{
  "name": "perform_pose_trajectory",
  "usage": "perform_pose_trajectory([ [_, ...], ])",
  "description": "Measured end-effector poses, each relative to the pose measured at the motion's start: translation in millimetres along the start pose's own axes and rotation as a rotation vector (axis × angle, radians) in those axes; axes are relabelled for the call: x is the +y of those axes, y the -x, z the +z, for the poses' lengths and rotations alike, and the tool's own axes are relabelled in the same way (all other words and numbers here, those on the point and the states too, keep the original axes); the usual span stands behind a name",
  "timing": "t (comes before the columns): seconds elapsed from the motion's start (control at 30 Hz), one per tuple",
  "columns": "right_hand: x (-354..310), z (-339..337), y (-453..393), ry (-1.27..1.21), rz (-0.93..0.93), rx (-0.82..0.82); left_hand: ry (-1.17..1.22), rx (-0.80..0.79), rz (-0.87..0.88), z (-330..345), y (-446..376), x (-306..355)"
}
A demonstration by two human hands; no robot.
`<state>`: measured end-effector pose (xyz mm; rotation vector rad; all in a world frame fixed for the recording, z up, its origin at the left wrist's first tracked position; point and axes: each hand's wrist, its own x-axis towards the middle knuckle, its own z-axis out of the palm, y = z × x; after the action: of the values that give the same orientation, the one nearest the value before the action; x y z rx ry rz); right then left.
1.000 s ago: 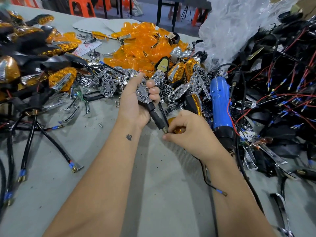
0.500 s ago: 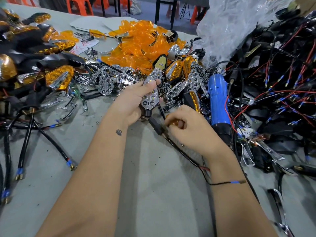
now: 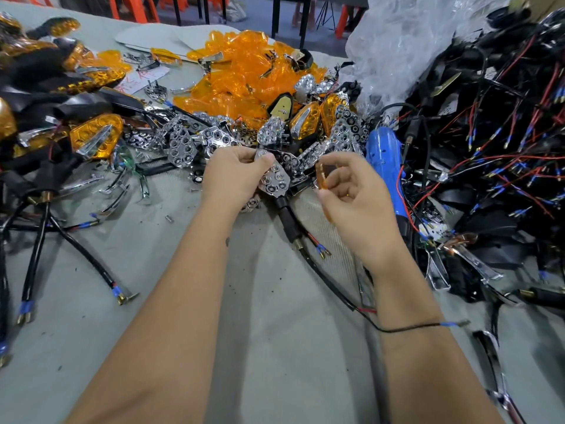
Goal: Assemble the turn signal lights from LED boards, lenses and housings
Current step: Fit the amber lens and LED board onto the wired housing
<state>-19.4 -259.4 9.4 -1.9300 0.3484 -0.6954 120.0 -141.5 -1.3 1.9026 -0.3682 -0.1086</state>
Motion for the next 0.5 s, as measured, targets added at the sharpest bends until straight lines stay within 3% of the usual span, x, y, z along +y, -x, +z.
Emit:
perform_pose_trajectory([
  [0.13,-3.6,-7.4,-1.9,-0.247,0.085,0.115,-0.363,0.135,0.129,7.5,4.3,2.0],
  [0.23,-3.8,-7.7,-2.4,-0.32,0.087,0.151,-0.381,0.219,0.375,10.3,12.4,9.0],
  [0.3,-2.9,-7.2,-3.8,-0.323,0.084,0.188,-0.161,0.088,0.5,13.0,20.8,15.5],
  [0.37,-2.7,-7.4,-4.5,-0.347,0.088,0.225,-0.018,-0.182,0.53,18.2,33.0,22.0],
  [0.43,-3.5,-8.0,-4.2,-0.417,0.096,0.235,-0.014,-0.388,0.565,26.6,43.3,27.0],
  [0.5,-4.1,-8.7,-3.6,-0.45,0.073,0.213,0.002,-0.464,0.587,34.0,47.6,29.3],
])
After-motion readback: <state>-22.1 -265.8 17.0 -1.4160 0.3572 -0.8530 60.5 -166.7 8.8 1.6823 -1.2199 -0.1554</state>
